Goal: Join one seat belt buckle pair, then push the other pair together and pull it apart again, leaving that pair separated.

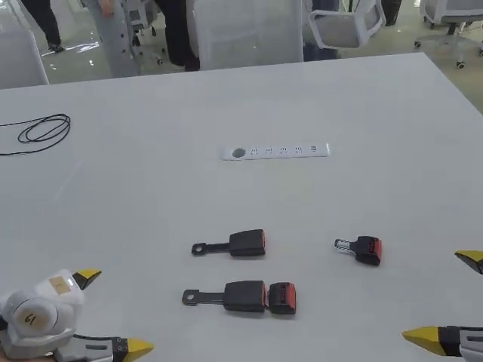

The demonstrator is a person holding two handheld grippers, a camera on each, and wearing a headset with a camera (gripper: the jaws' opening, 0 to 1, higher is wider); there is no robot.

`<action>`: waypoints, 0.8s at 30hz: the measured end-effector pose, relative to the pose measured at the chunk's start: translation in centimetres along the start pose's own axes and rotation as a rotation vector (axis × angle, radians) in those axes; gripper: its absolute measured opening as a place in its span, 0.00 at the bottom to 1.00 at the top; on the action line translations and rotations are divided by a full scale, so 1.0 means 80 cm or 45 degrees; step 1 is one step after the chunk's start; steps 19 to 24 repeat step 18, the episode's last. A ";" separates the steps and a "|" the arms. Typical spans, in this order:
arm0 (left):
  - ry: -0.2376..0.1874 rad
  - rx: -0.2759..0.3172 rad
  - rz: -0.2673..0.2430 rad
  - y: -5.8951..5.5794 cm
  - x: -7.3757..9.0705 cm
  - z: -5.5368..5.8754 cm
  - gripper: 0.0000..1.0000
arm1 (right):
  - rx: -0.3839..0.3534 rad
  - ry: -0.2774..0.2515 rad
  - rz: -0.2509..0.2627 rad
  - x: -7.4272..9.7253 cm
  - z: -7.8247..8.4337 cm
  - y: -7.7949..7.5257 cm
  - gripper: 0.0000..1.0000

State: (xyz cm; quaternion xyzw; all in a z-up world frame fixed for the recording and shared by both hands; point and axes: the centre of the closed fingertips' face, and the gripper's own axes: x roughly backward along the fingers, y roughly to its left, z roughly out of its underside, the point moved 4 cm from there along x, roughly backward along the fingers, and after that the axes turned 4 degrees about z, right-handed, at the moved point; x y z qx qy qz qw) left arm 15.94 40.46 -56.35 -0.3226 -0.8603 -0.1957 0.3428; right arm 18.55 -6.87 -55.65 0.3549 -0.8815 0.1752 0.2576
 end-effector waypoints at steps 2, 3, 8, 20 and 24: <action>-0.002 -0.010 0.009 -0.006 -0.001 -0.002 1.00 | -0.009 -0.004 -0.001 0.000 0.000 0.002 1.00; 0.000 -0.019 0.032 -0.011 -0.003 -0.003 1.00 | -0.042 -0.007 -0.007 0.000 0.000 0.004 1.00; 0.004 -0.050 0.049 -0.019 -0.006 -0.004 1.00 | -0.134 -0.049 0.014 0.003 -0.002 0.002 1.00; 0.005 -0.044 0.028 -0.013 -0.003 -0.007 1.00 | -0.097 -0.027 0.052 0.009 0.004 -0.002 1.00; 0.005 -0.044 0.028 -0.013 -0.003 -0.007 1.00 | -0.097 -0.027 0.052 0.009 0.004 -0.002 1.00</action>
